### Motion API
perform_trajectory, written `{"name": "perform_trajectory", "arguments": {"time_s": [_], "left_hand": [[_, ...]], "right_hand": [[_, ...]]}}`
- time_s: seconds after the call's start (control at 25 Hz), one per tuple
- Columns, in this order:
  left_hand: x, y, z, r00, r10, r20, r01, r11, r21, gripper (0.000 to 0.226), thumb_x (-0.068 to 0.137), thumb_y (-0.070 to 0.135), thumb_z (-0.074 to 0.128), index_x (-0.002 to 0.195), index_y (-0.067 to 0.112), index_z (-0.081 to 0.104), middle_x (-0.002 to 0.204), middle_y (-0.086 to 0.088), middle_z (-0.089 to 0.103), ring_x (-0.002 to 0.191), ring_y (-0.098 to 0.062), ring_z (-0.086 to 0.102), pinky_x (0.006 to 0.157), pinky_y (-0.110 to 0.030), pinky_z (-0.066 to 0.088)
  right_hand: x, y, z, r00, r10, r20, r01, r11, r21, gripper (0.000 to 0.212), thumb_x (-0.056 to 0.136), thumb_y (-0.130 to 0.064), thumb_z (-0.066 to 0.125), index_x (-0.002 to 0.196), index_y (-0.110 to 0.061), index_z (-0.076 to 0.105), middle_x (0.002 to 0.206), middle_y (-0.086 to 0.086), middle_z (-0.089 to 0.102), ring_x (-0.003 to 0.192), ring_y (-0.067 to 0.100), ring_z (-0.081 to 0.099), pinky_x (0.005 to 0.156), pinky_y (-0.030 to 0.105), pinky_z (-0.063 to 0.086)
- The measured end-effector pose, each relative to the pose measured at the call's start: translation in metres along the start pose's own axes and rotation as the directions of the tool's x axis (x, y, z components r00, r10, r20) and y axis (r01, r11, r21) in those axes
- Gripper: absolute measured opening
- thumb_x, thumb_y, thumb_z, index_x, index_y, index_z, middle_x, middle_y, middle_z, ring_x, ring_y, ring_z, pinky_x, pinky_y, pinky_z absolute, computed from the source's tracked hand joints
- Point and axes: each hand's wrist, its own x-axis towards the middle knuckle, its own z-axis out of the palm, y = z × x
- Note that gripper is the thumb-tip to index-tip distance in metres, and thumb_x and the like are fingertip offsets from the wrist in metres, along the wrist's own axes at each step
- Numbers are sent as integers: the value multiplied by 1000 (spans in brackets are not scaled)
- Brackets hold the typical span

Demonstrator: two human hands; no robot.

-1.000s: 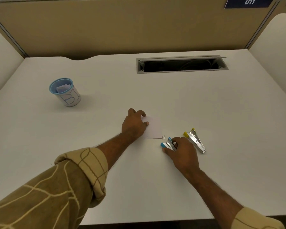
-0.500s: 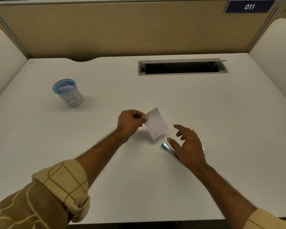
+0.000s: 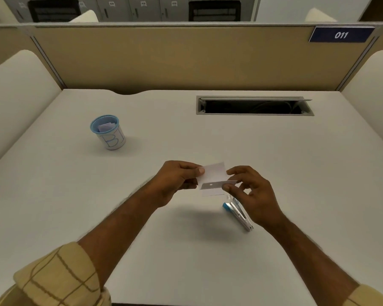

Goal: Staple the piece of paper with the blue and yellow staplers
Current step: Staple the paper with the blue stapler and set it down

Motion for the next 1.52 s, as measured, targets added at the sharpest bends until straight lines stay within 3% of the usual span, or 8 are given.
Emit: {"name": "perform_trajectory", "arguments": {"time_s": [0.24,0.32,0.4,0.68,0.84,1.08,1.28,1.52], "left_hand": [[-17,-6,15,999,14,42,-7,987,-158,32,99,17,52,120,-4,63,120,-23,67,104,-33,68,87,-40,58],[-21,-7,19,998,12,58,2,972,-237,39,98,27,54,121,-3,62,120,-21,68,109,-34,67,92,-43,56],[-24,-10,21,994,75,75,-58,977,-204,39,94,25,59,122,-2,64,121,-19,69,112,-32,66,94,-40,55],[-24,-20,33,986,136,-99,-149,978,-143,30,88,9,68,115,-3,68,116,-16,71,104,-32,69,84,-35,59],[-22,-25,36,979,130,-159,-154,977,-148,27,86,12,71,109,-2,71,107,-17,74,100,-31,71,79,-33,60],[-24,-25,40,970,132,-204,-165,975,-152,28,85,17,72,107,0,72,105,-17,74,99,-31,71,80,-34,60],[-32,-34,44,990,132,-47,-138,976,-167,41,82,24,75,116,4,69,108,-14,75,101,-26,71,89,-35,57],[-31,-43,52,990,-35,-137,-22,918,-396,35,83,18,73,112,-2,68,98,-12,76,84,-19,75,72,-24,58]], "right_hand": [[9,-7,14,948,299,-112,-263,930,257,7,76,-16,78,76,-20,73,73,-5,73,65,8,63,66,31,54],[11,-7,15,936,333,-111,-294,918,266,9,74,-15,80,75,-14,71,67,-3,70,60,7,60,60,28,52],[12,-8,16,934,337,-116,-295,914,279,13,72,-12,81,76,-12,69,67,-3,68,59,6,60,57,22,52],[9,-6,19,913,400,-78,-340,852,397,37,72,-5,79,105,-16,66,72,7,70,61,12,62,56,22,53],[6,-3,21,895,446,-21,-391,806,445,18,77,-6,75,94,-10,72,81,5,72,68,13,65,56,25,51],[3,-4,22,850,526,38,-472,727,499,7,81,-11,73,85,-6,72,73,2,70,59,14,59,59,27,48],[4,-6,24,827,559,56,-482,654,582,6,81,-9,71,76,-7,68,71,2,70,61,12,62,59,25,49],[1,-7,30,805,587,87,-496,585,642,13,80,-11,72,68,-11,67,72,2,70,63,13,64,60,25,50]]}}
